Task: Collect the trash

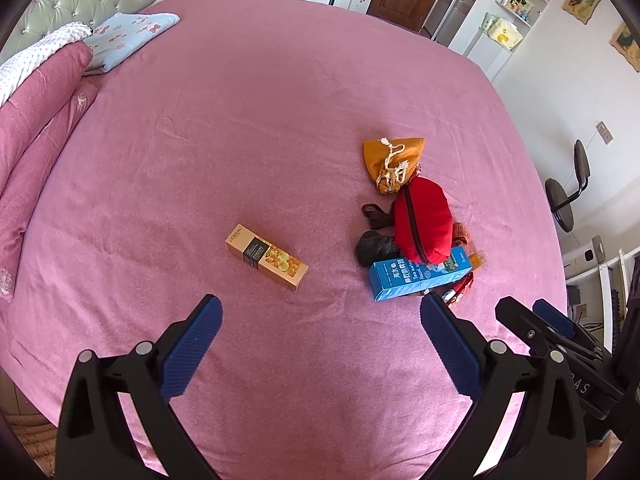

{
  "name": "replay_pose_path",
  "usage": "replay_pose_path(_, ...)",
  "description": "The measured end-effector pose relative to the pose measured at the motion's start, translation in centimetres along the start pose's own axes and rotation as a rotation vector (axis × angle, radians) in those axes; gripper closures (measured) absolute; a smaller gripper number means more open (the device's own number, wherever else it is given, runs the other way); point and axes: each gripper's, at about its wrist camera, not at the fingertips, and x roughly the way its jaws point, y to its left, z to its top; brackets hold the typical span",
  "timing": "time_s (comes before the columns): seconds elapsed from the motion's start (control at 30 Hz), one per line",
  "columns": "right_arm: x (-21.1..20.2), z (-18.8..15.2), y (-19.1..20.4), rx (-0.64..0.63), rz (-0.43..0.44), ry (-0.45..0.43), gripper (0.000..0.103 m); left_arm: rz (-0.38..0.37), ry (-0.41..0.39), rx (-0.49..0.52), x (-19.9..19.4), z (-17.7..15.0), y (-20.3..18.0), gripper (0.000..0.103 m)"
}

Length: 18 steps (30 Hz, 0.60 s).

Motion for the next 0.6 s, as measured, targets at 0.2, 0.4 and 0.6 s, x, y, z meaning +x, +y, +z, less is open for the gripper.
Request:
replay_pose_path(0.2,0.3,0.1,0.1,0.0,-0.003,0.003,0.009,-0.007,0.009,-0.01,0.3,0.3,0.4,0.004)
replay_pose_path(0.4,1.0,0.3,0.1,-0.001,-0.011,0.014,0.009,-0.009,0.022,-0.029,1.1,0.6,0.9,0.004)
replay_pose_path(0.6,2.5,0.3,0.3,-0.002,-0.007,0.042,0.009,0.003,0.05,-0.028,2.6,0.8,1.3,0.004)
